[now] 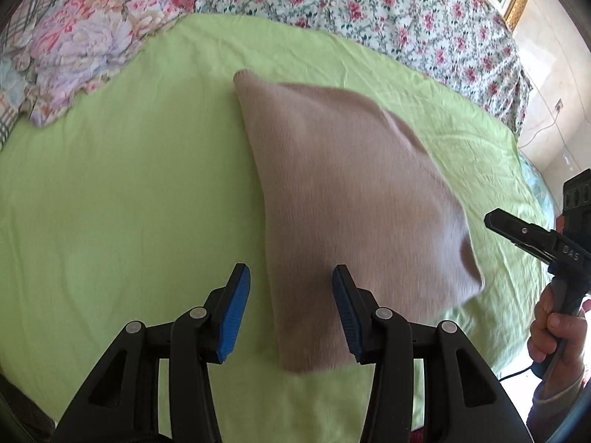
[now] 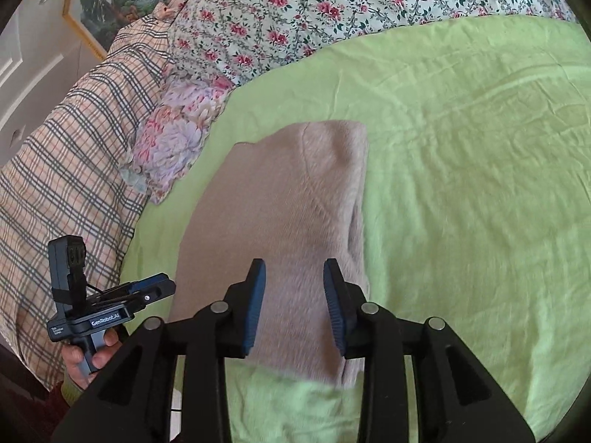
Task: Fold small clothes
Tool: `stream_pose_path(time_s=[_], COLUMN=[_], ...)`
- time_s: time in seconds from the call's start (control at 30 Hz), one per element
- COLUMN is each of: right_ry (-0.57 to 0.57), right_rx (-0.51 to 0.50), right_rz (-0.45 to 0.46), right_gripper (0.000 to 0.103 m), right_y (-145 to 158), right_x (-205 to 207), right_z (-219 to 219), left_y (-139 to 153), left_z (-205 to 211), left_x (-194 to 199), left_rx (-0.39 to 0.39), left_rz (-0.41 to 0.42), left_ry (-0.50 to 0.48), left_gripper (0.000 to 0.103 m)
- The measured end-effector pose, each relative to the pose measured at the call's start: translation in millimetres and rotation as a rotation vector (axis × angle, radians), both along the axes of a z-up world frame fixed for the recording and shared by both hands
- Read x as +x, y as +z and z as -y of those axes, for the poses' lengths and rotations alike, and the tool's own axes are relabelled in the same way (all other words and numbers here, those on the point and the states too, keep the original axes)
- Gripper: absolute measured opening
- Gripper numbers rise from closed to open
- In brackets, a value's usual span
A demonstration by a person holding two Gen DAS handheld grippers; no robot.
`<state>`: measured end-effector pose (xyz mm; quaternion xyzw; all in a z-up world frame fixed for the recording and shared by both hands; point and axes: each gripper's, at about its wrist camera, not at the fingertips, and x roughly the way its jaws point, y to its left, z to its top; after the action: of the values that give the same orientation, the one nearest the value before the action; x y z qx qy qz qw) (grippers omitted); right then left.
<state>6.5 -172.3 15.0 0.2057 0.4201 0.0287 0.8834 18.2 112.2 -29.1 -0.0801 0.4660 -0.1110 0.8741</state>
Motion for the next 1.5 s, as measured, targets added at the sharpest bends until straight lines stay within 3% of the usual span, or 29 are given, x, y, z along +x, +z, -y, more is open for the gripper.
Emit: stream_pose_path(time_s=[0.13, 0.3, 0.37, 0.43, 0.5, 0.63, 0.9, 1.1, 1.33, 1.5], right_ry=[0.059, 0.104, 0.077, 0.057, 0.046, 0.053, 0.04, 0.012, -0.007, 0.013], right_rx=[0.025, -0.001, -0.069, -0.075, -0.042, -0.072, -0.058, -0.056, -0.075, -0.147], right_rz=[-0.008, -0.076, -0.146, -0.155, -0.144, -0.147, -0.143, -0.115, -0.079, -0.058], right_gripper=[0.034, 0.034, 0.034, 0.031, 0.031, 0.031, 0.032, 0.033, 0.05, 0.062], right_y=[-10, -37, -53, -62, -62, -61, -56, -41, -21, -11], right_x=[-10, -11, -10, -13, -16, -16, -21, -32, -51, -67], right_z=[-14, -28, -23, -14, -6, -7, -8, -5, -7, -19], left_y=[-9, -23, -33, -40, -40, -41, -46, -38, -22, -4], left_z=[-6, -11, -7, -4, -2, 0, -14, -20, 1, 22], left_x=[-12, -12, -11, -14, -17, -25, -41, -46, -66, -75], left_rx=[-0.021, -0.112, -0.1, -0.08, -0.068, -0.042, -0.075, -0.018, 0.061, 0.113], left_rz=[-0.026, -0.084, -0.111, -0.117, -0.109, -0.093, -0.082, -0.068, -0.043, 0.005], left_ry=[0.016, 0.033, 0.038, 0.043, 0.045, 0.06, 0.109, 0.112, 0.031, -0.024], left_gripper=[0.047, 0.048, 0.05, 0.055, 0.057, 0.062, 0.065, 0.067, 0.066, 0.076])
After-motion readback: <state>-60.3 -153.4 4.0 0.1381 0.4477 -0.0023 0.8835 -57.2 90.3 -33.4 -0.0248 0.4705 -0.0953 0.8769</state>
